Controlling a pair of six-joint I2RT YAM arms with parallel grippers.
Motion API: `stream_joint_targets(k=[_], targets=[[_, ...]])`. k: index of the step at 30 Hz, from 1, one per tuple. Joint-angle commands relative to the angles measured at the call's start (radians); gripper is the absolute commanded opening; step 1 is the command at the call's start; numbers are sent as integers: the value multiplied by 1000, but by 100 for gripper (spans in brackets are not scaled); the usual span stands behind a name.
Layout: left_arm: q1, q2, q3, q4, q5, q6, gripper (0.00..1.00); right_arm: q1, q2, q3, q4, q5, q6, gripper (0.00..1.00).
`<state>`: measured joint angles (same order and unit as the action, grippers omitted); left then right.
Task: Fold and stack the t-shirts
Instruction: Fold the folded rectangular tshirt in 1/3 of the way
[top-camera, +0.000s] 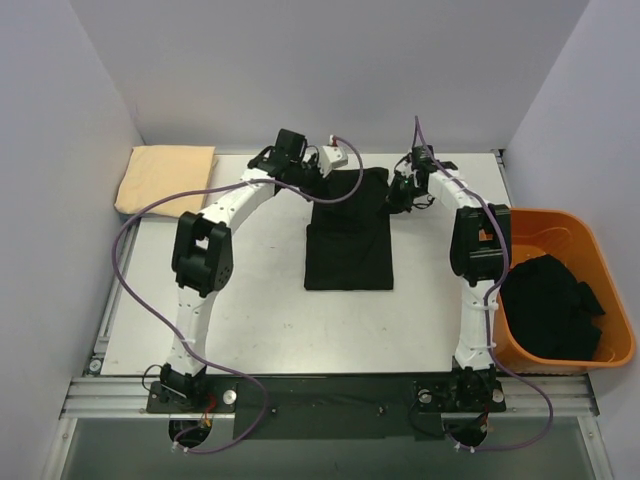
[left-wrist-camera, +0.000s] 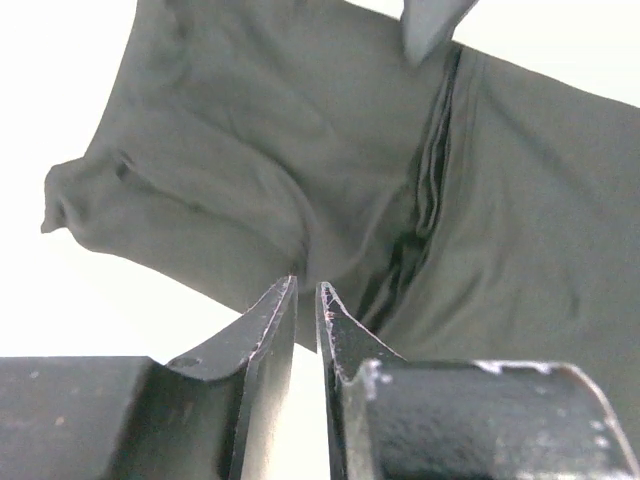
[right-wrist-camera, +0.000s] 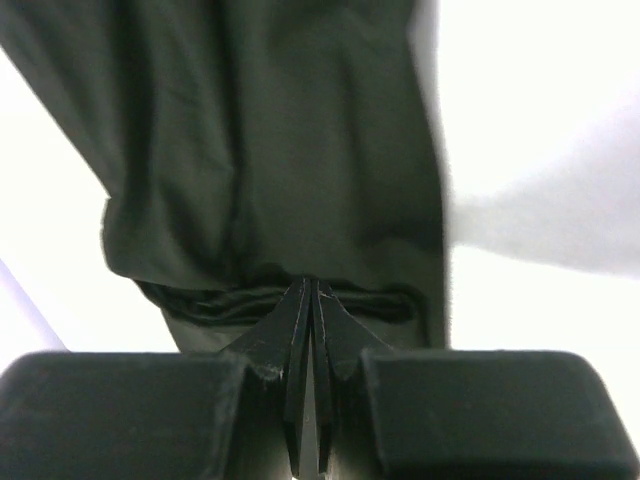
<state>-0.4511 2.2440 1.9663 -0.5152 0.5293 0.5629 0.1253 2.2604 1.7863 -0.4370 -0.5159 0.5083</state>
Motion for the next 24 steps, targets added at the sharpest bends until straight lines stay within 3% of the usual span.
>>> stream_joint_targets(k=[1, 4, 11, 20, 24], targets=[[-17, 87, 153, 86, 83, -211, 24, 36, -75, 18, 223, -96, 180, 0], [-18, 187, 258, 77, 58, -273, 21, 68, -20, 8, 352, -150, 304, 0], [-24, 232, 234, 95, 31, -281, 21, 119, 131, 93, 299, -116, 381, 0], [-17, 206, 86, 75, -81, -247, 19, 96, 148, 18, 169, -24, 335, 0], [-6, 187, 83, 80, -88, -247, 19, 86, 151, 74, 124, -19, 297, 0]])
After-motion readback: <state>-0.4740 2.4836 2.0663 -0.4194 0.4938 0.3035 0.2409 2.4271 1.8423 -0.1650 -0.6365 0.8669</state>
